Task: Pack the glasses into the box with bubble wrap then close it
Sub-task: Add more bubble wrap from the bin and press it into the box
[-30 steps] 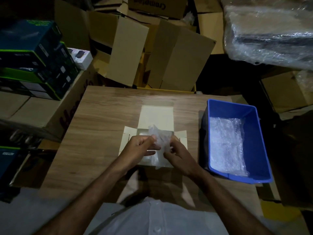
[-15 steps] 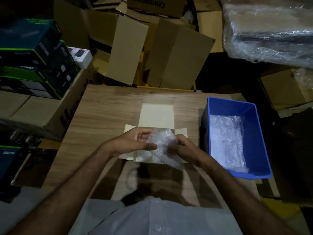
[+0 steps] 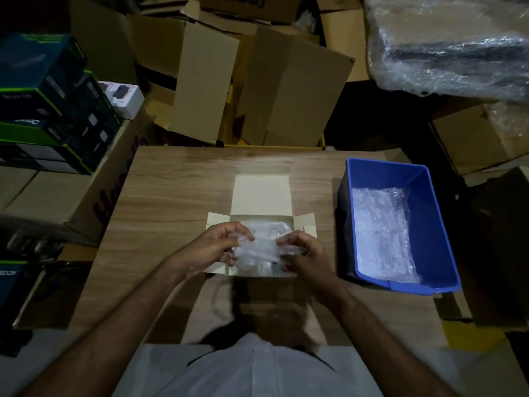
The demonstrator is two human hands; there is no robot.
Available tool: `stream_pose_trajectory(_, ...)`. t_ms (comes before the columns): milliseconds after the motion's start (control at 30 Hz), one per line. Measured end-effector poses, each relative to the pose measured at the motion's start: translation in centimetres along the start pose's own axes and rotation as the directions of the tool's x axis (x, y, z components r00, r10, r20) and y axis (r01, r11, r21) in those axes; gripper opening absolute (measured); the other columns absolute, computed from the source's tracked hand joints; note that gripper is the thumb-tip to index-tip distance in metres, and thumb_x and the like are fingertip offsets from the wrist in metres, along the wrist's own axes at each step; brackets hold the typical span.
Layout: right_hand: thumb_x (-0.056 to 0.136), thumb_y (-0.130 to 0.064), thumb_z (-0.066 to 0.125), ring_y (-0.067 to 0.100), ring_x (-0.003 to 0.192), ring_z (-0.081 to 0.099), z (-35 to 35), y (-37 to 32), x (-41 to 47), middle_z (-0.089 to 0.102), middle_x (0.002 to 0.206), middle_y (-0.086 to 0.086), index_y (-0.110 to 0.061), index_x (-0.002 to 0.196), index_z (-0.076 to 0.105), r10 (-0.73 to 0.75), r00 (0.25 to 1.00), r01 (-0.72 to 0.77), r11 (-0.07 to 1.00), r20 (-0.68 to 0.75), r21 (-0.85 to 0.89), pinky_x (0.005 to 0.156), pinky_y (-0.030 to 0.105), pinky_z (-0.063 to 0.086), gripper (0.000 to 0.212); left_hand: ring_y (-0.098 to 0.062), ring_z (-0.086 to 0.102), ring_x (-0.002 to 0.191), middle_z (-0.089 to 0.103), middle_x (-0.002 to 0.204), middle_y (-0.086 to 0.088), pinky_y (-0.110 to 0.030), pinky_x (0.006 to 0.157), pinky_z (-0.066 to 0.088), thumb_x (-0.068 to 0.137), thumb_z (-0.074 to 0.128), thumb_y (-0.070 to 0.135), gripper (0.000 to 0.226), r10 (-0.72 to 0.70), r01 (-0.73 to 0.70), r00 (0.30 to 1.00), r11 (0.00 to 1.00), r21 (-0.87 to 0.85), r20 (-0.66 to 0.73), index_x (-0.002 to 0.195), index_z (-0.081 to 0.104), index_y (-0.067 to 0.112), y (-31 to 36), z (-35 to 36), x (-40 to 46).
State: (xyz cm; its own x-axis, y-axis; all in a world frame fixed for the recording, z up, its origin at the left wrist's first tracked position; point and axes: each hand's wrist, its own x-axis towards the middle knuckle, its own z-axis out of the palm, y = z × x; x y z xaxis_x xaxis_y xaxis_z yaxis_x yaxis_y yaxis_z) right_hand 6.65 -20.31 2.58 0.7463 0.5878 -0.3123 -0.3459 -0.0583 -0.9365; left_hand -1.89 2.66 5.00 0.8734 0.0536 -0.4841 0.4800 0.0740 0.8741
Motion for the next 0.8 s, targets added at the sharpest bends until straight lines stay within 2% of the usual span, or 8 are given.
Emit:
stream_pose_trajectory(67, 0.093, 0.014, 0.056, 0.018, 0.089, 0.073, 1.0, 0.4, 0.3, 0.074, 0.100, 0.001, 0.000, 0.094, 0.071, 0.033, 0.998, -0.031, 0.999, -0.062, 0.033, 0.075, 0.032, 0.063, 0.021, -0.023, 0.055, 0.083, 0.062, 0.105, -0.009, -0.021, 0.060, 0.055, 0.102, 0.048, 0.001, 0.025, -0.025, 0.025, 1.000, 0.999, 0.036, -0.019, 0.091, 0.068, 0.010, 0.2, -0.4, 0.9)
stream_pose_trajectory(200, 0.094, -0.003, 0.067, 0.024, 0.102, 0.073, 2.0, 2.9, 1.3, 0.076, 0.108, 0.009, 0.004, 0.100, 0.076, 0.062, 0.989, -0.059, 0.998, -0.132, 0.027, 0.088, 0.039, 0.061, 0.013, -0.025, 0.062, 0.078, 0.063, 0.100, -0.016, -0.021, 0.056, 0.056, 0.101, 0.043, -0.001, 0.026, -0.113, 0.117, 0.991, 0.991, 0.062, -0.074, 0.096, 0.067, -0.009, 0.3, -1.6, 3.1)
stream_pose_trajectory(267, 0.089, -0.011, 0.076, 0.019, 0.095, 0.074, 2.3, 4.3, 1.5, 0.077, 0.099, 0.004, -0.006, 0.099, 0.078, 0.010, 0.977, -0.044, 0.986, -0.214, -0.158, 0.086, 0.041, 0.062, 0.011, -0.019, 0.062, 0.071, 0.066, 0.099, -0.014, -0.025, 0.061, 0.058, 0.098, 0.056, 0.005, 0.022, -0.118, 0.129, 0.990, 0.978, 0.163, -0.078, 0.099, 0.072, -0.009, 0.2, -2.0, 4.4)
stream_pose_trajectory(333, 0.086, -0.015, 0.079, 0.007, 0.091, 0.071, 2.6, 5.5, 1.5, 0.075, 0.099, -0.006, -0.015, 0.101, 0.076, -0.052, 0.964, -0.051, 0.927, -0.260, -0.372, 0.082, 0.036, 0.063, 0.015, -0.015, 0.062, 0.065, 0.074, 0.092, -0.007, -0.027, 0.056, 0.055, 0.093, 0.067, 0.005, 0.011, -0.045, 0.067, 0.997, 0.914, 0.401, -0.063, 0.099, 0.075, 0.002, 0.0, -2.5, 5.9)
stream_pose_trajectory(433, 0.086, -0.022, 0.079, 0.002, 0.094, 0.065, 3.4, 6.2, 1.3, 0.065, 0.106, -0.013, -0.027, 0.111, 0.064, -0.120, 0.945, -0.056, 0.858, -0.306, -0.511, 0.075, 0.026, 0.060, 0.030, -0.023, 0.061, 0.073, 0.074, 0.096, -0.005, -0.042, 0.067, 0.056, 0.086, 0.074, 0.009, 0.016, 0.117, -0.099, 0.993, 0.763, 0.639, 0.015, 0.093, 0.073, 0.023, -0.1, -2.3, 8.5)
stream_pose_trajectory(500, 0.088, -0.026, 0.076, 0.000, 0.091, 0.064, 3.9, 6.8, 1.6, 0.066, 0.102, -0.014, -0.030, 0.108, 0.065, -0.138, 0.941, -0.078, 0.801, -0.310, -0.593, 0.075, 0.026, 0.060, 0.023, -0.017, 0.065, 0.079, 0.070, 0.092, 0.004, -0.041, 0.071, 0.056, 0.086, 0.076, 0.014, 0.018, 0.168, -0.158, 0.984, 0.675, 0.721, 0.058, 0.092, 0.067, 0.029, -0.3, -1.7, 9.9)
stream_pose_trajectory(633, 0.092, -0.024, 0.071, 0.006, 0.092, 0.065, 4.7, 8.2, 2.6, 0.070, 0.103, -0.007, -0.026, 0.108, 0.072, -0.151, 0.950, -0.101, 0.677, -0.272, -0.729, 0.084, 0.030, 0.057, 0.016, -0.016, 0.064, 0.084, 0.066, 0.091, 0.009, -0.031, 0.065, 0.049, 0.083, 0.076, 0.014, 0.020, 0.295, -0.309, 0.932, 0.346, 0.886, 0.210, 0.090, 0.063, 0.027, -1.2, -0.5, 12.2)
stream_pose_trajectory(800, 0.091, -0.014, 0.067, 0.021, 0.086, 0.062, 5.0, 8.9, 2.6, 0.069, 0.094, 0.008, -0.012, 0.093, 0.077, -0.243, 0.956, -0.035, 0.462, -0.165, -0.886, 0.075, 0.029, 0.050, 0.011, -0.026, 0.064, 0.088, 0.065, 0.102, -0.003, -0.039, 0.067, 0.054, 0.088, 0.068, 0.019, 0.011, 0.260, -0.353, 0.903, -0.009, 0.936, 0.343, 0.099, 0.068, 0.018, -3.1, -1.0, 13.6)
